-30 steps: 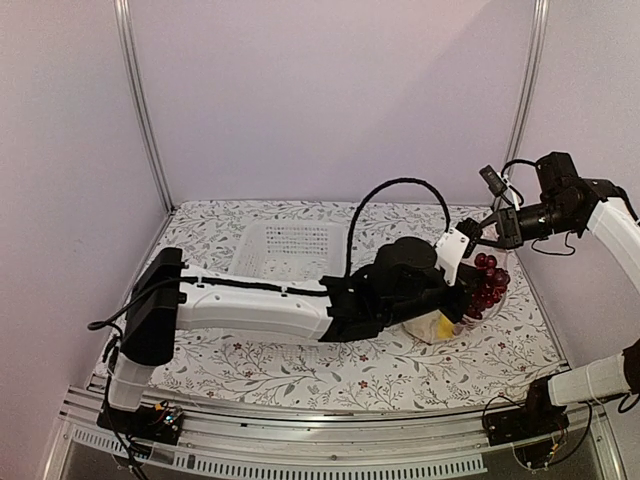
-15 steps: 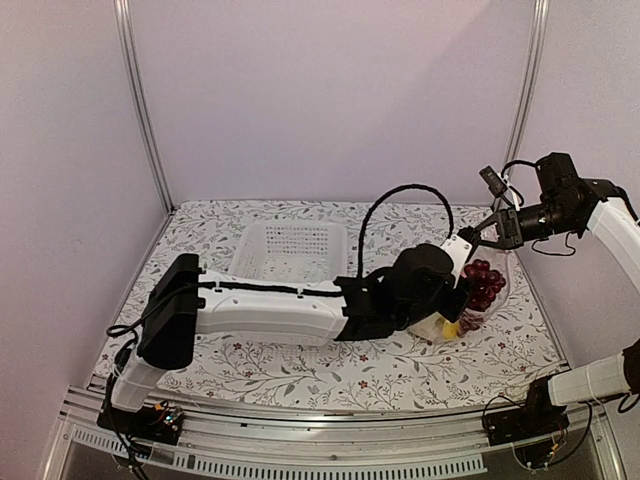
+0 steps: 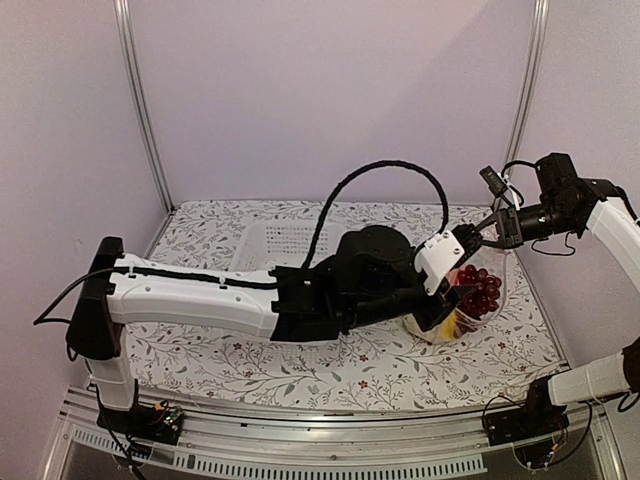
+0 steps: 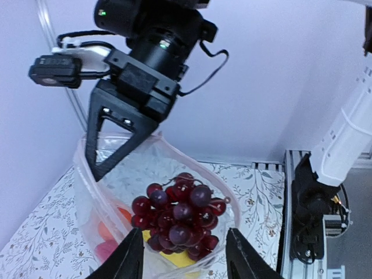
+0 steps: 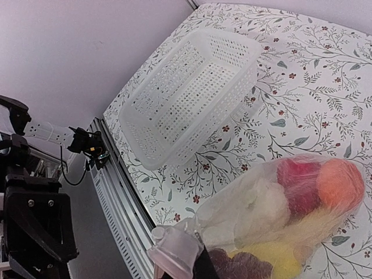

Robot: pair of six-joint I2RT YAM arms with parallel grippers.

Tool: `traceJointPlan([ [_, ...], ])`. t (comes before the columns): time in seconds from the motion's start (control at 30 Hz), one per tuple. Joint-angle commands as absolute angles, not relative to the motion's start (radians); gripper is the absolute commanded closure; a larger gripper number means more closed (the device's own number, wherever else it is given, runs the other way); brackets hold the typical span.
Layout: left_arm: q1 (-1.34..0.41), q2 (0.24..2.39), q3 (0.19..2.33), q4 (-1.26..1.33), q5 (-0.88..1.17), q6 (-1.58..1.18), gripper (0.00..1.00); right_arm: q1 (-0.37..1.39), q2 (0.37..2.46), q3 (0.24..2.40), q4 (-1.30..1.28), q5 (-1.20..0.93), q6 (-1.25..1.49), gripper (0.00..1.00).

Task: Place the food in the zip-top bag and seal the zipper
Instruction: Adjust the fake fruit in the zipper food storage bag, then adjust the zipper food storage bag at the center of the board.

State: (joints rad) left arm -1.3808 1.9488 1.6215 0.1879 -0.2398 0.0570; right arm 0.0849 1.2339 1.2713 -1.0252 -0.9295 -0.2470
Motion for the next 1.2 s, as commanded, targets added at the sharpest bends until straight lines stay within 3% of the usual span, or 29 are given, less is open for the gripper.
traceJointPlan([
  [0.0,-1.395,1.955,1.612,0.038,-0.036,0.272,0.55,0.084,1.226,1.283,-1.015,-0.976,-0.247,1.00],
  [0.33,-1.394,2.103,1.790,-0.188,-0.124,0.455,0.55,0.083,1.212,1.261,-1.017,-0.974,-0.253,1.00],
  [0.57,-1.386,2.171,1.814,-0.126,-0.225,0.500,0.51,0.083,1.210,1.244,-1.012,-0.974,-0.253,1.00],
  [0.8,-1.386,2.248,1.893,-0.139,-0.277,0.569,0.55,0.083,1.219,1.246,-1.012,-0.973,-0.253,1.00],
  [1.17,-1.419,2.189,1.818,0.018,-0.294,0.671,0.64,0.083,1.229,1.241,-1.005,-0.978,-0.253,1.00],
])
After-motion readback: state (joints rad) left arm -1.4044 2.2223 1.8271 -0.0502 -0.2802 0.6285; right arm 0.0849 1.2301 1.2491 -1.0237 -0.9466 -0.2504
